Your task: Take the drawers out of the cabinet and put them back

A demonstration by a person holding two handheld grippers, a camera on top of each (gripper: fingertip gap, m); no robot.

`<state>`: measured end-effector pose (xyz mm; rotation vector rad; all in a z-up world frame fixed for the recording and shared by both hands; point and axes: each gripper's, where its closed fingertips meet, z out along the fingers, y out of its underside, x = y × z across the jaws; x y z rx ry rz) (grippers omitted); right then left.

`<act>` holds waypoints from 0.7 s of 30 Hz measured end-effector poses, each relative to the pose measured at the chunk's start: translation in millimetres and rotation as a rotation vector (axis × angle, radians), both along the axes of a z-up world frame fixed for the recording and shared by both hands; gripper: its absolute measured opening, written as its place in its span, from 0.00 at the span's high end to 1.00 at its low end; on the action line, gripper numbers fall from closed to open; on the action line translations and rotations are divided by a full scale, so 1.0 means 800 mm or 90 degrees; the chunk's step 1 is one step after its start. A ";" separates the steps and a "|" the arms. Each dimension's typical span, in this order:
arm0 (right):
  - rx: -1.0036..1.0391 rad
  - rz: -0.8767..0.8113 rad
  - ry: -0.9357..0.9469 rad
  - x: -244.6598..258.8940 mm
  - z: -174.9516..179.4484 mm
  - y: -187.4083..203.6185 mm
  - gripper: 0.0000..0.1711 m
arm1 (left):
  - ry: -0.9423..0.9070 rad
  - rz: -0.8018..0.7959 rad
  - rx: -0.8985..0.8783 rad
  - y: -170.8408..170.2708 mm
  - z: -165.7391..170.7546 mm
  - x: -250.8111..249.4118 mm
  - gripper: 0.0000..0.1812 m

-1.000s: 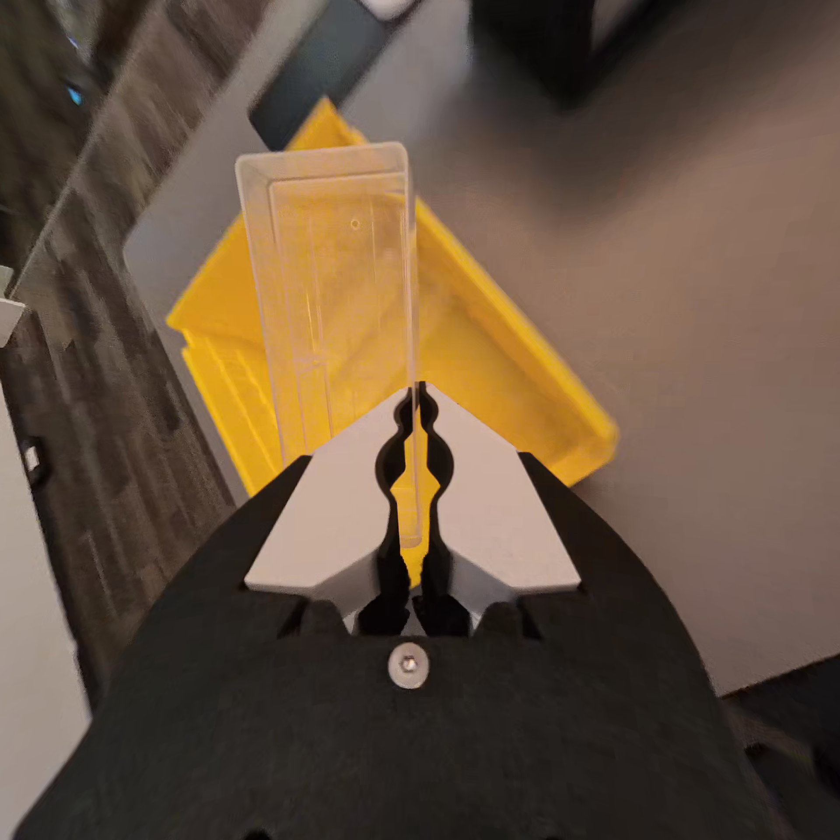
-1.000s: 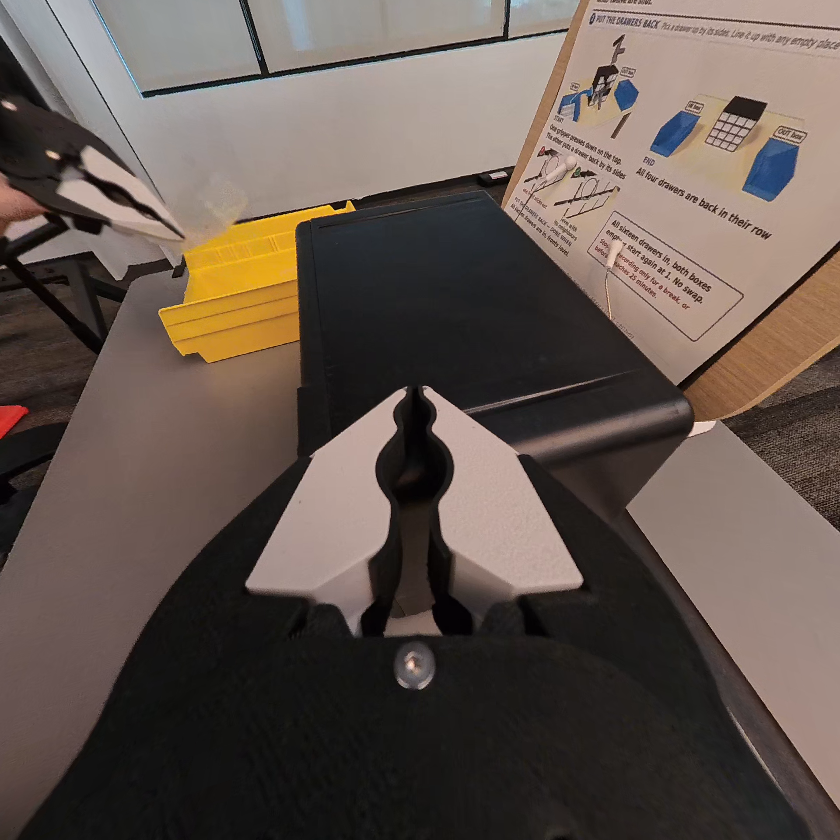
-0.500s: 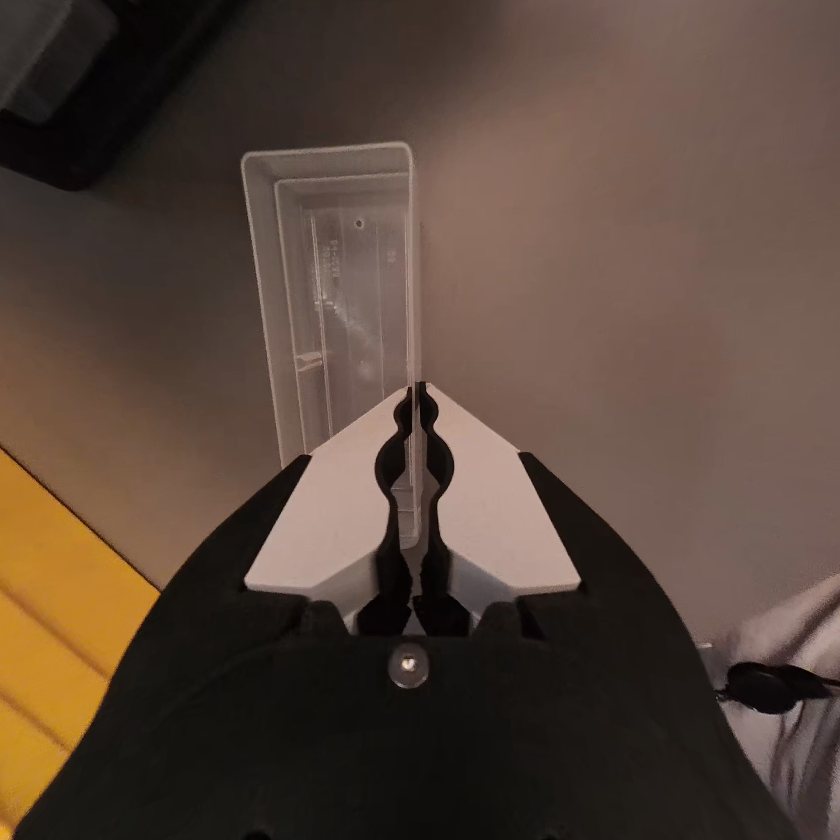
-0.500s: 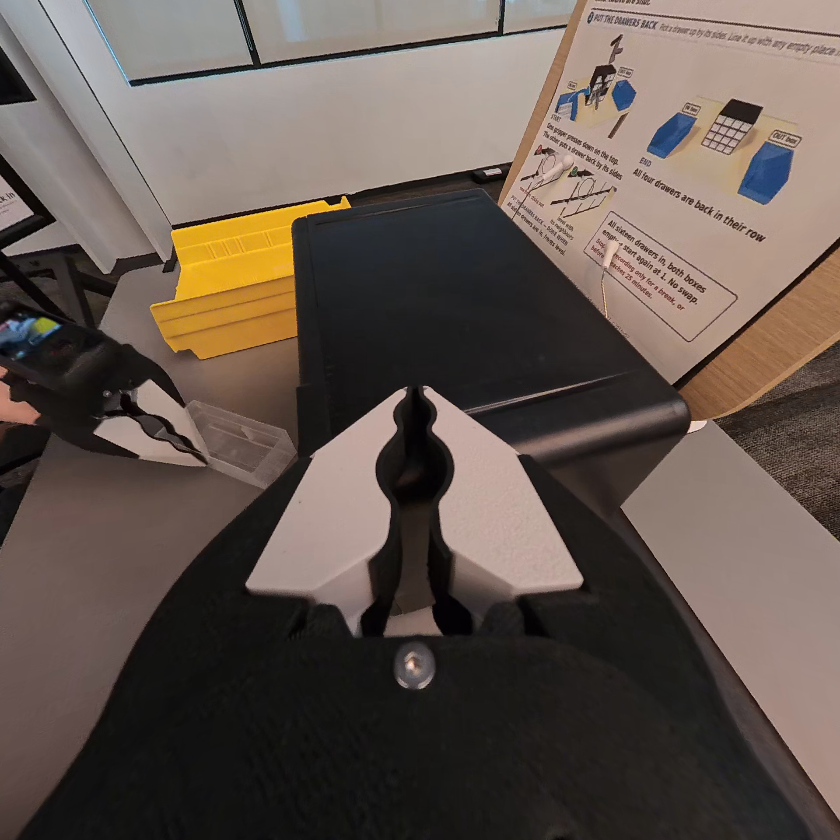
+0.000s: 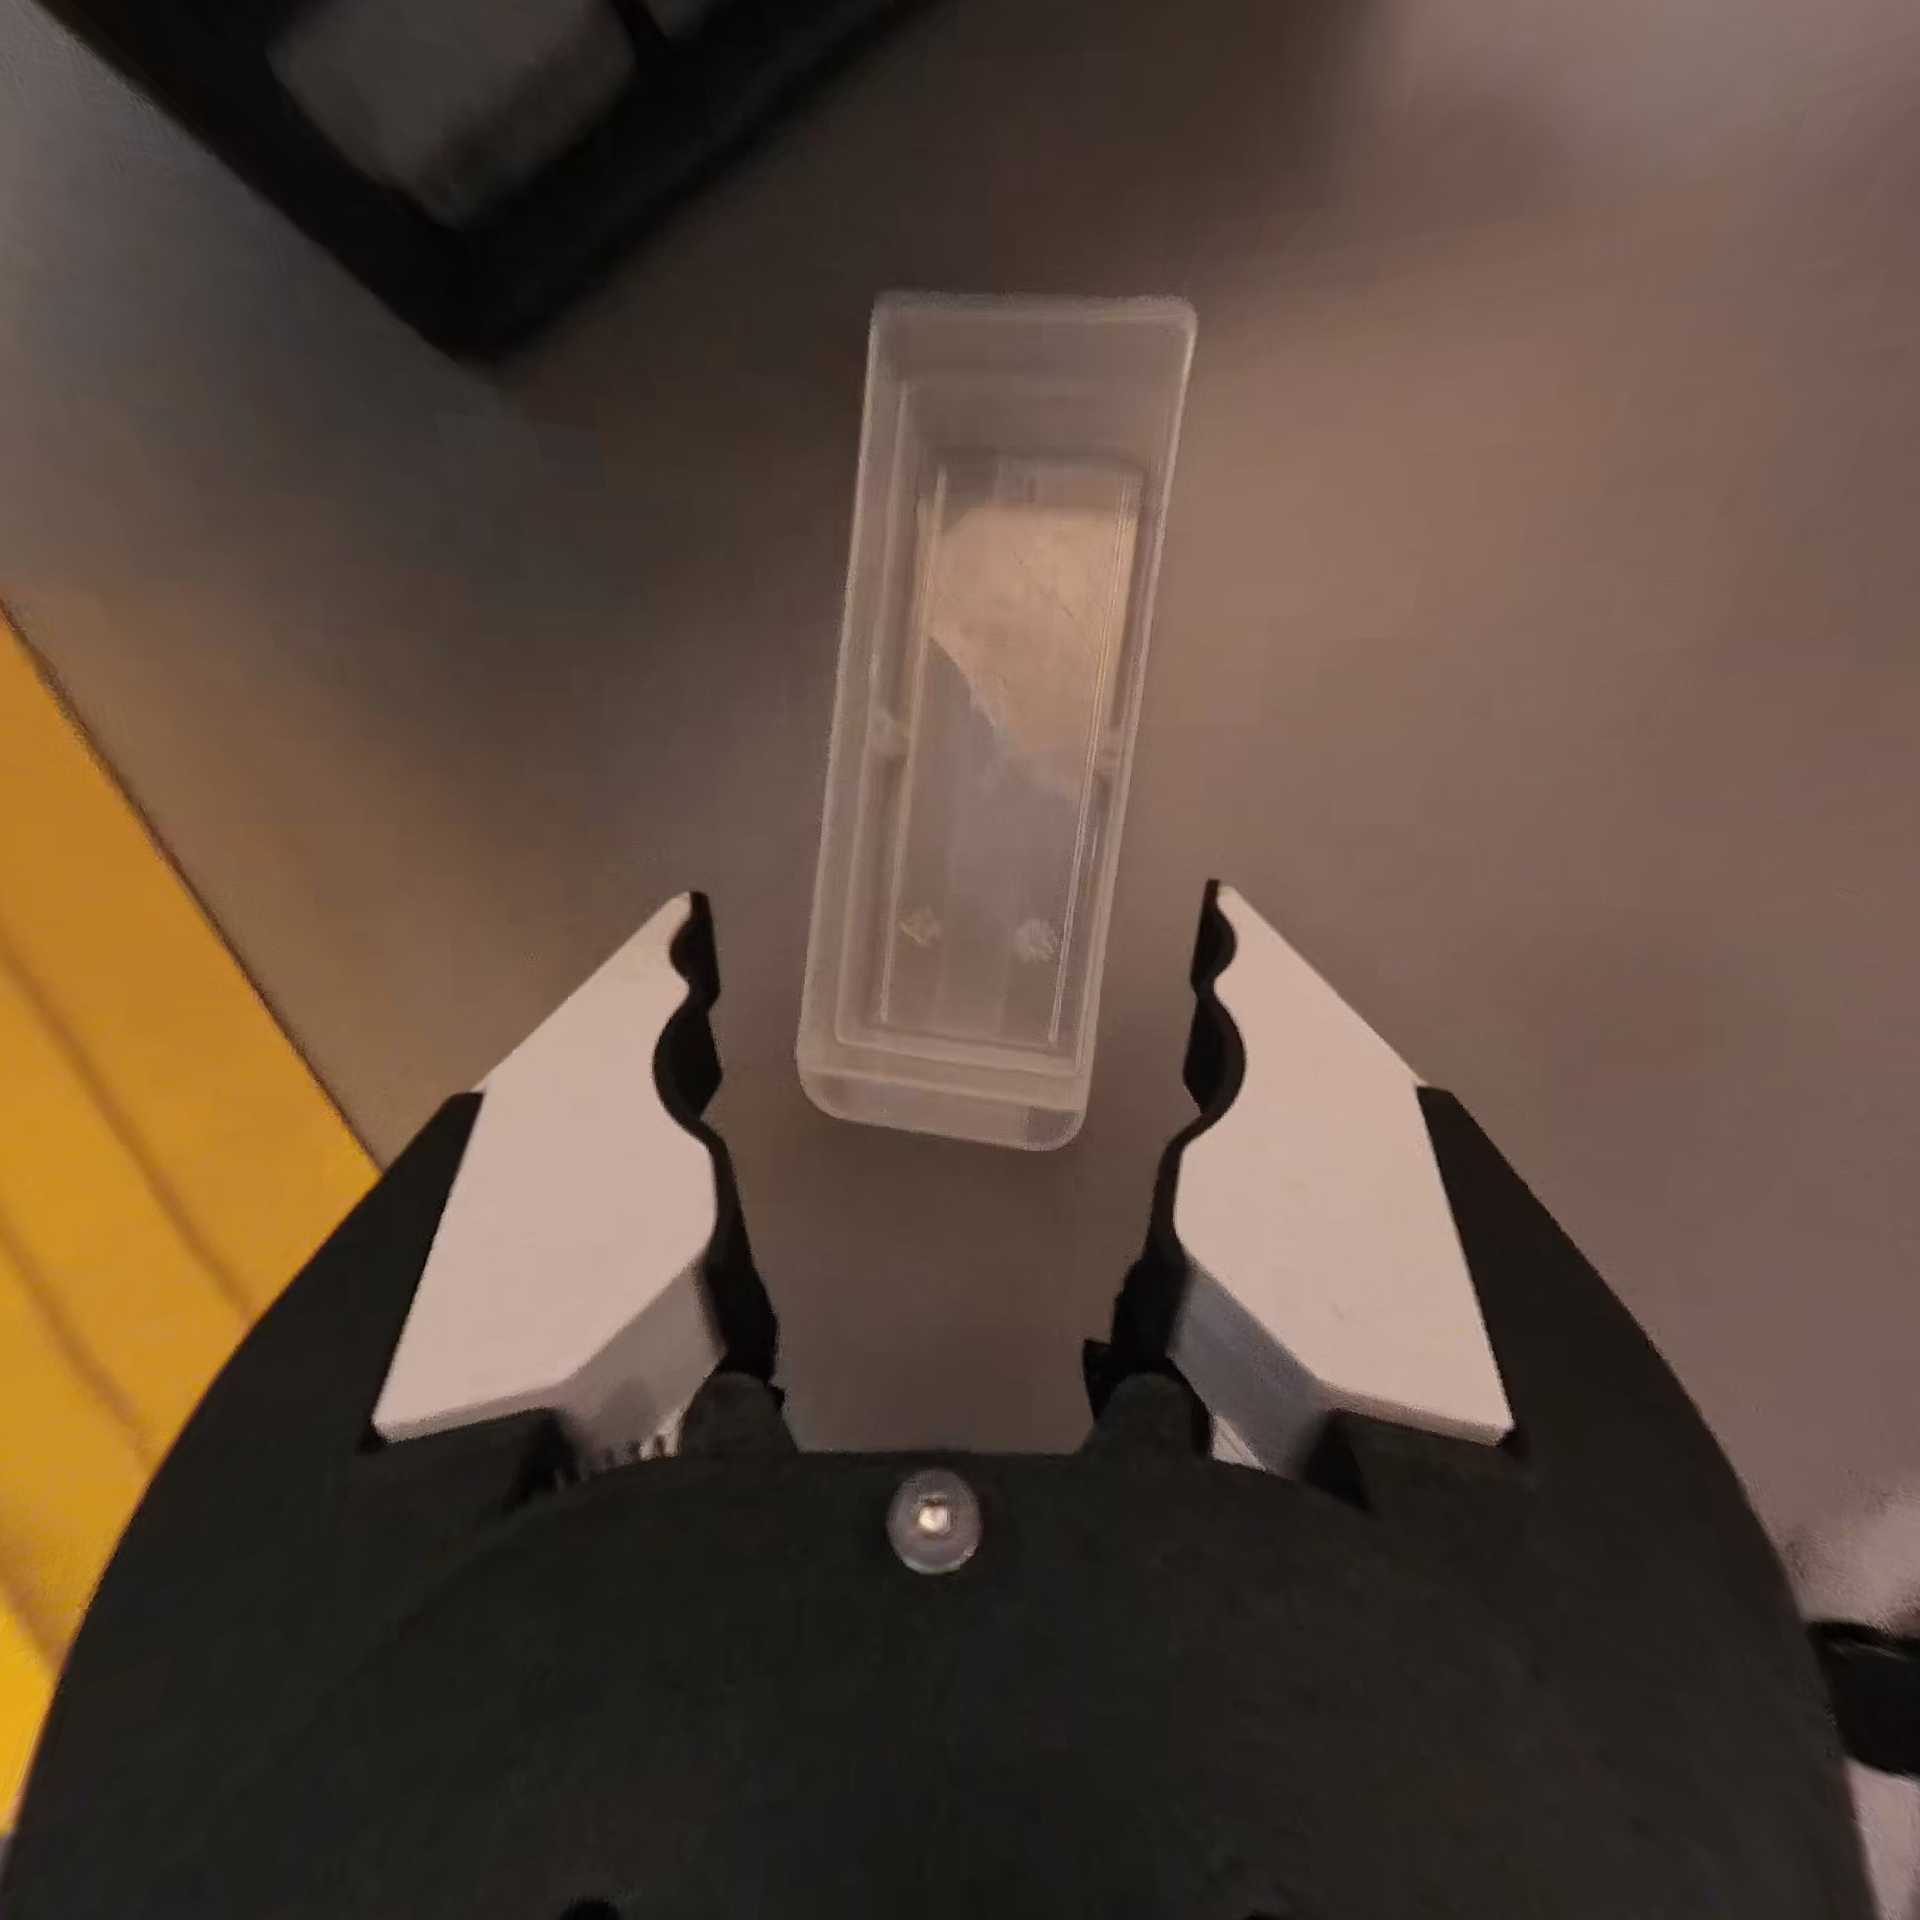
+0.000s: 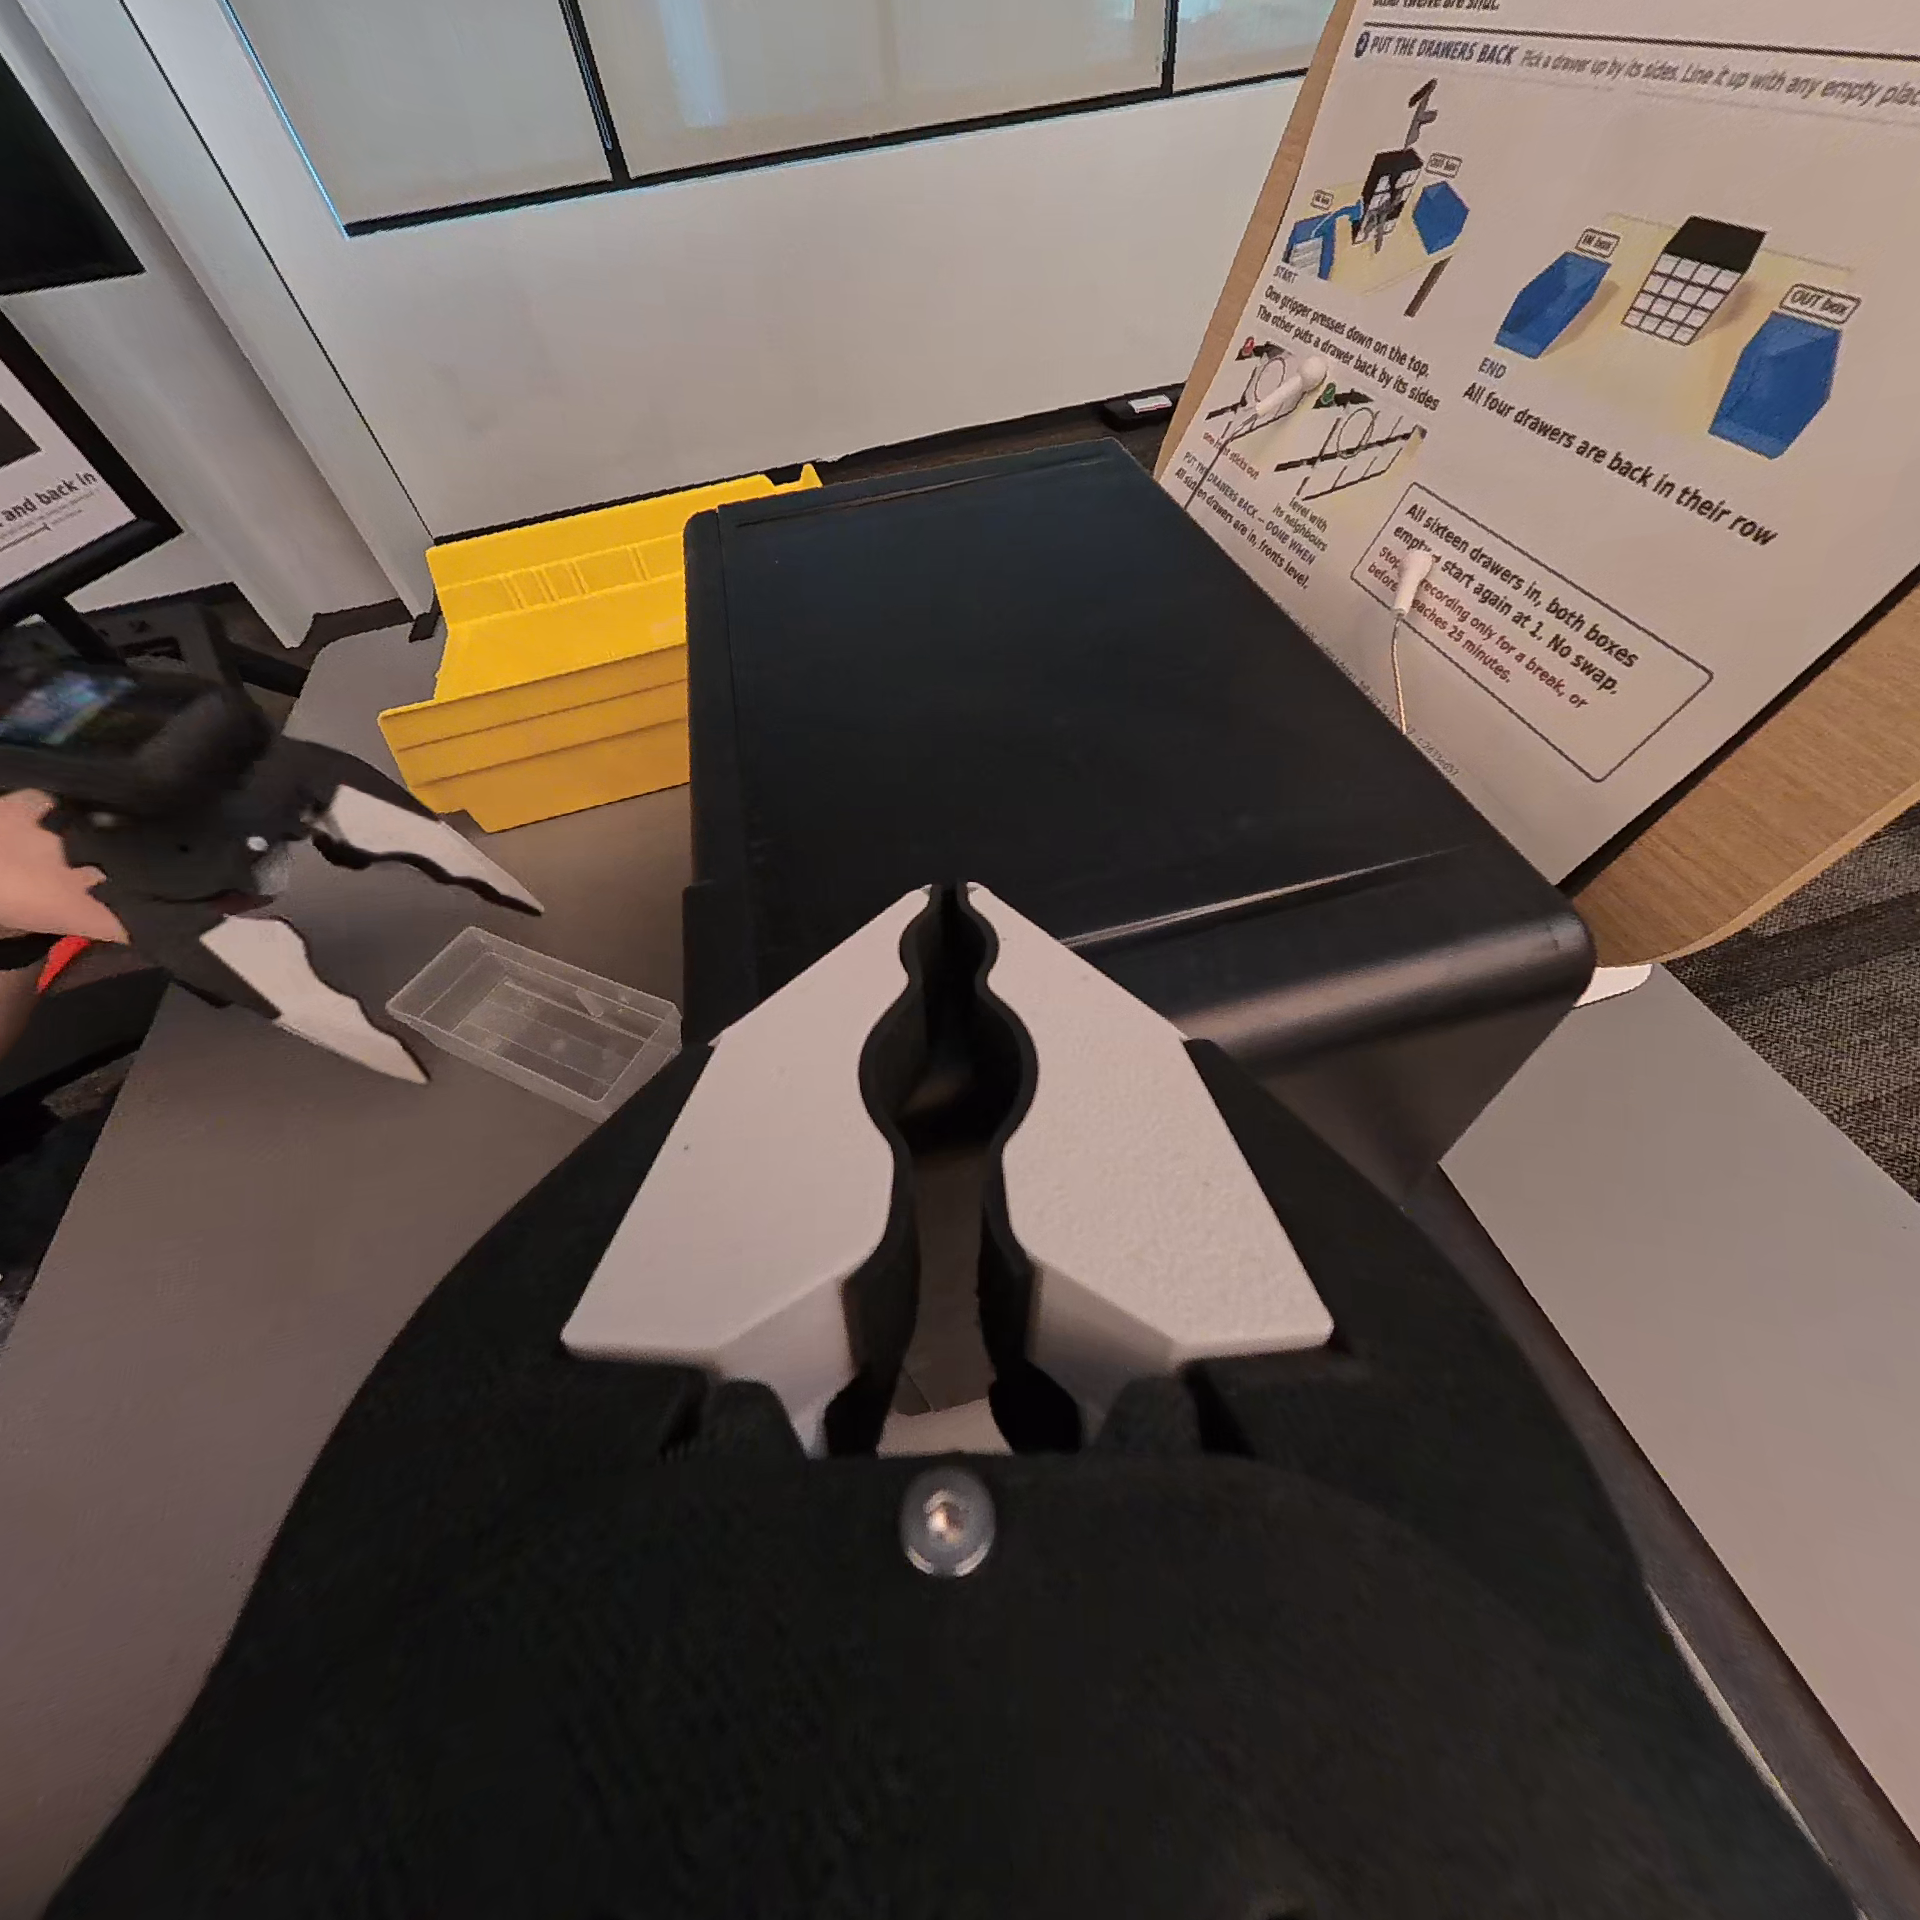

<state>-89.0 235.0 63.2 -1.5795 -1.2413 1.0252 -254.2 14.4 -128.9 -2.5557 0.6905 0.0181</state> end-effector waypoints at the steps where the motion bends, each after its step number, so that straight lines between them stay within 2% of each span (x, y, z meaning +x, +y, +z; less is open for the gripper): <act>1: -0.001 0.000 0.001 0.000 0.000 0.000 1.00 | -0.001 0.007 -0.017 -0.002 -0.009 -0.003 0.49; 6: 0.000 0.000 0.001 0.000 0.000 0.000 1.00 | -0.020 0.034 -0.050 -0.001 -0.027 -0.002 0.64; 11: -0.005 0.004 0.006 0.000 0.000 0.000 1.00 | -0.045 0.070 -0.067 0.005 -0.019 0.007 0.65; 17: -0.005 0.007 0.008 0.000 0.000 0.000 1.00 | -0.105 0.136 -0.032 0.024 0.008 0.024 0.66; 21: -0.006 0.009 0.011 0.000 0.000 0.000 1.00 | -0.085 0.186 -0.021 0.043 0.031 0.019 0.66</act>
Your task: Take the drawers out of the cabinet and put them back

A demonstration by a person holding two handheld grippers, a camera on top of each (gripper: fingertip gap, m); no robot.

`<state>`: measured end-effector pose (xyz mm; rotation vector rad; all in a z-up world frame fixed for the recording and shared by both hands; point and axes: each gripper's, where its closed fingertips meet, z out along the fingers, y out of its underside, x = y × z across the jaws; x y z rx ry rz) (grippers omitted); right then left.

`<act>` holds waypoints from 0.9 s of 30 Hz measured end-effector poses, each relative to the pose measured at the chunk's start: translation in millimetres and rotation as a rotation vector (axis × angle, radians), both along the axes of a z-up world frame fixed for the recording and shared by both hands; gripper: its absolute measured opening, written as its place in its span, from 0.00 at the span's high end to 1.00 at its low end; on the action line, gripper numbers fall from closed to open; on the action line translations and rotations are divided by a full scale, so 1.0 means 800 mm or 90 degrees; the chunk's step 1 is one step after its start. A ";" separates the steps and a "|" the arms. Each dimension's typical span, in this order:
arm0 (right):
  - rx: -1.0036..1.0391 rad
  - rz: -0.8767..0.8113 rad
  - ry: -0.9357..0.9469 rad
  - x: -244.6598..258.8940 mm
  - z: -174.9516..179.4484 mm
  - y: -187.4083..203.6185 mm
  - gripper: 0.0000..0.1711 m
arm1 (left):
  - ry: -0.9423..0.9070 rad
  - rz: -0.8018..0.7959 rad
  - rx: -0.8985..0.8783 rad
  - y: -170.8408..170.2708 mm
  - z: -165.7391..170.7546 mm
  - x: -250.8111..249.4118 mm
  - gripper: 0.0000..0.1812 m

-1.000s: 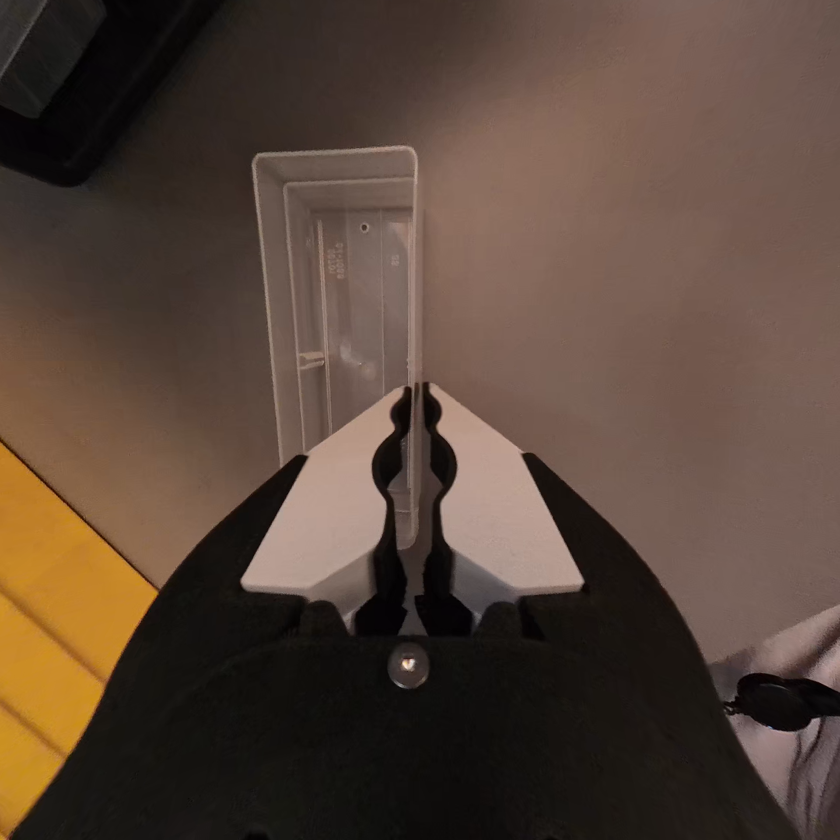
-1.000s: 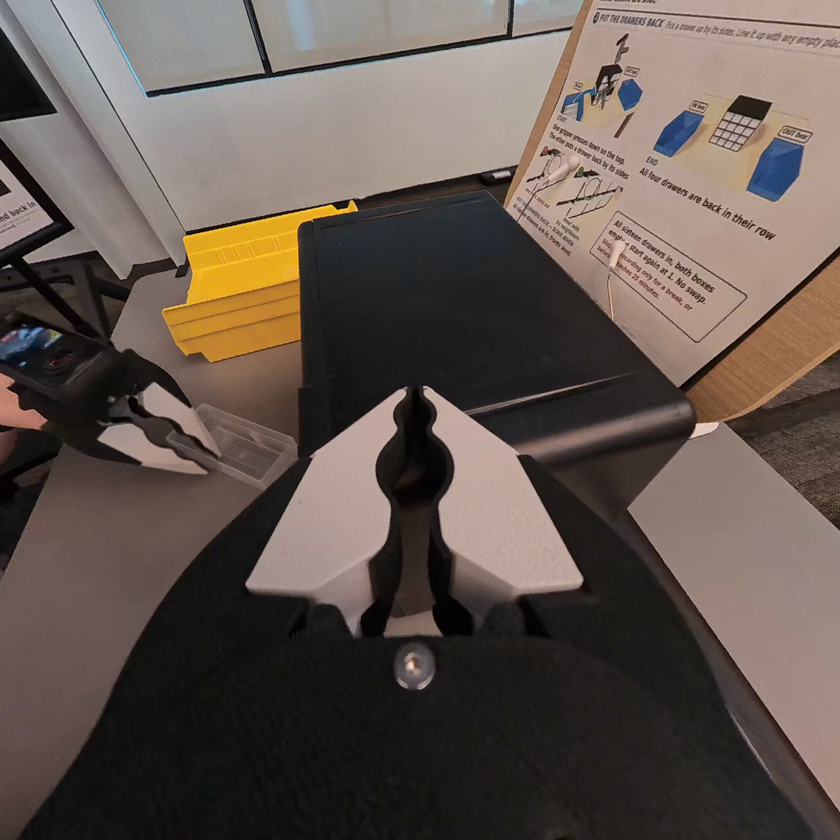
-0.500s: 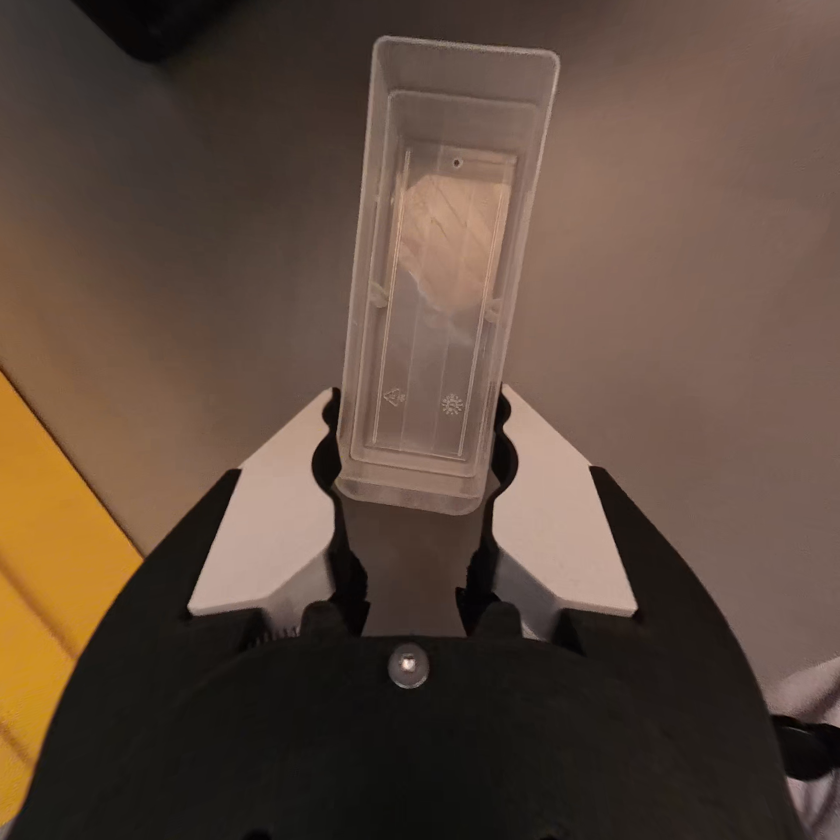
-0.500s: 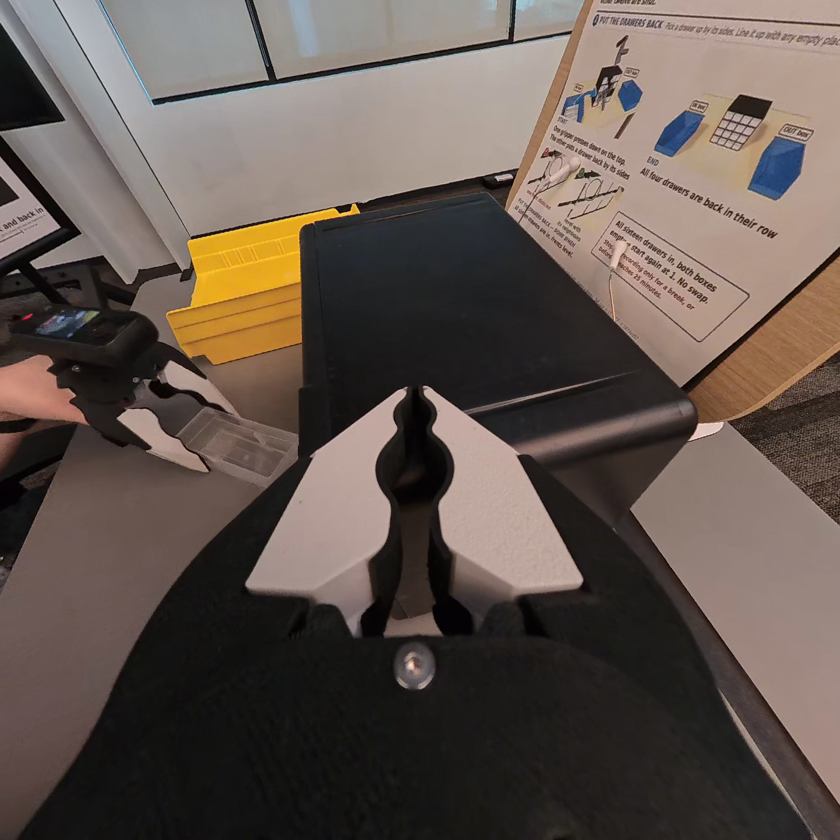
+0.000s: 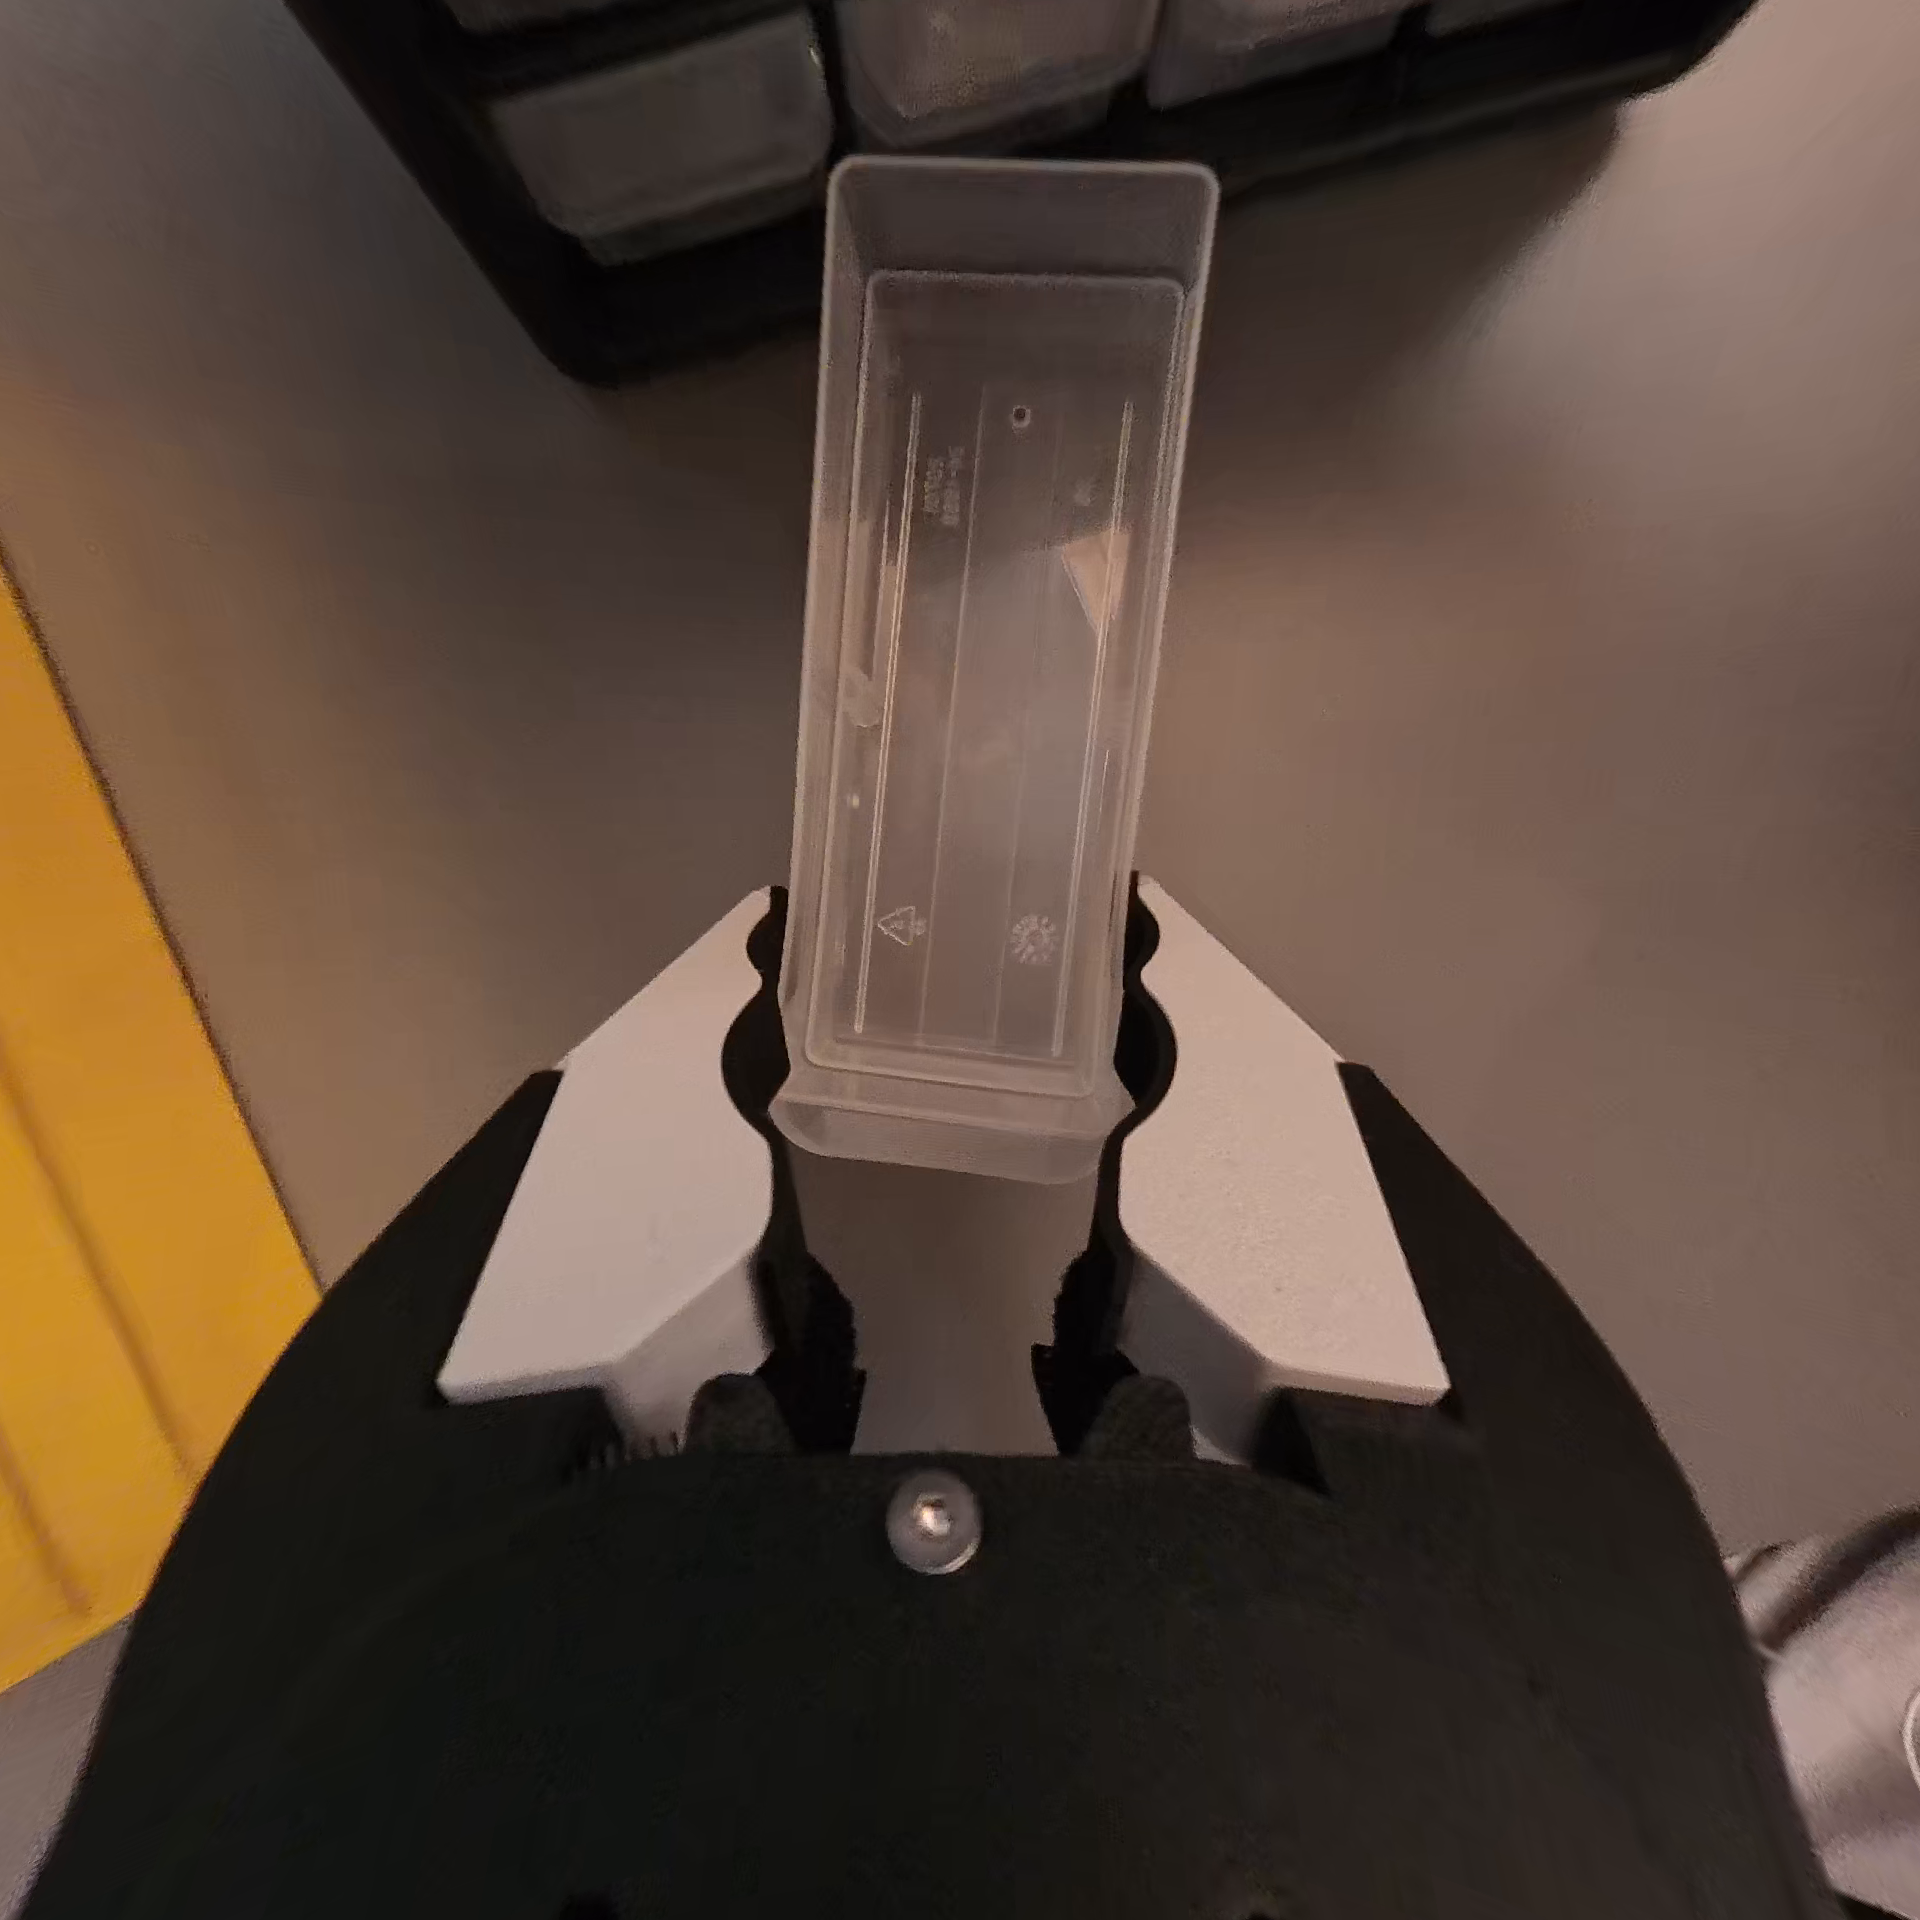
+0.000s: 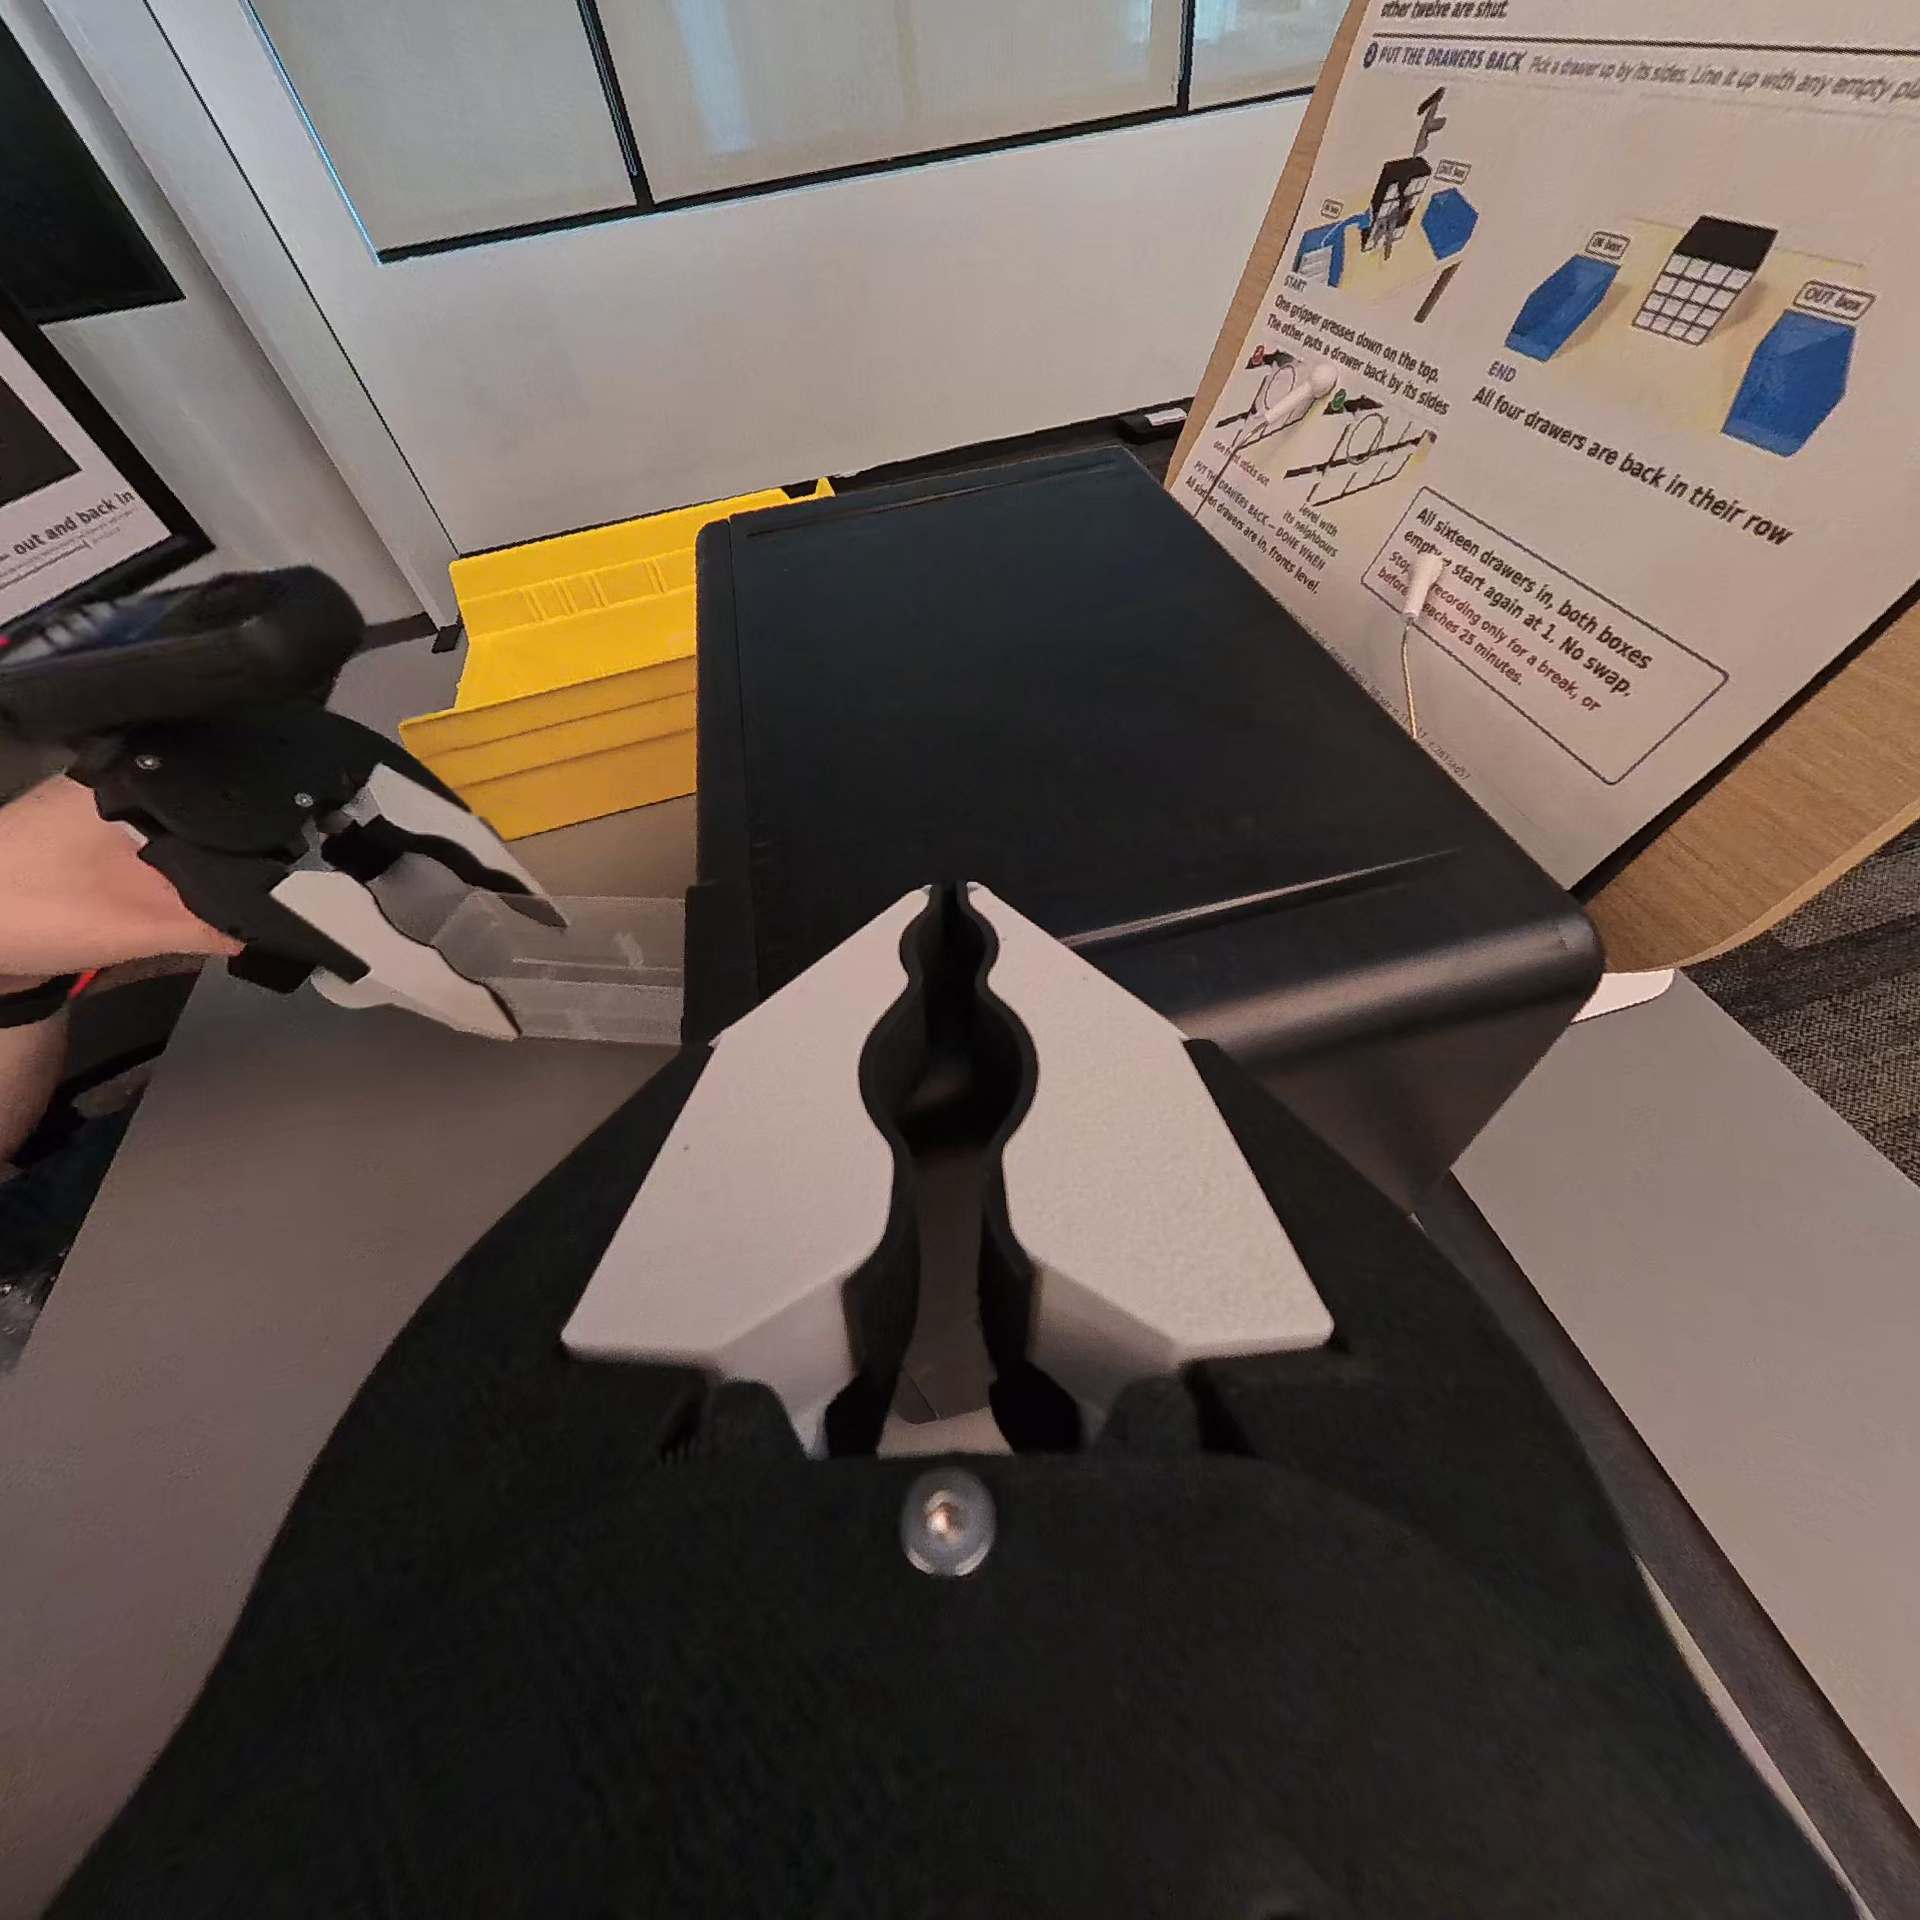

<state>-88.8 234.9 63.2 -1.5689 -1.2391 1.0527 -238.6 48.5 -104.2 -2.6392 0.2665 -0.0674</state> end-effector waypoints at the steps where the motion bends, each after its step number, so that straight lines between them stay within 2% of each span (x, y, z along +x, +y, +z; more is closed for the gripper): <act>1: 0.000 0.001 0.001 0.000 0.000 0.000 1.00 | 0.003 0.009 -0.006 0.004 0.005 0.001 0.66; 11: -0.007 0.013 0.015 0.000 0.000 0.000 1.00 | 0.043 0.041 -0.042 0.039 0.031 0.024 0.66; 18: -0.014 0.024 0.026 0.001 0.000 0.000 1.00 | 0.074 0.061 -0.021 0.055 0.046 0.023 0.66; 27: -0.017 0.026 0.031 0.001 0.000 0.000 1.00 | 0.067 0.085 0.002 0.080 0.034 0.033 0.66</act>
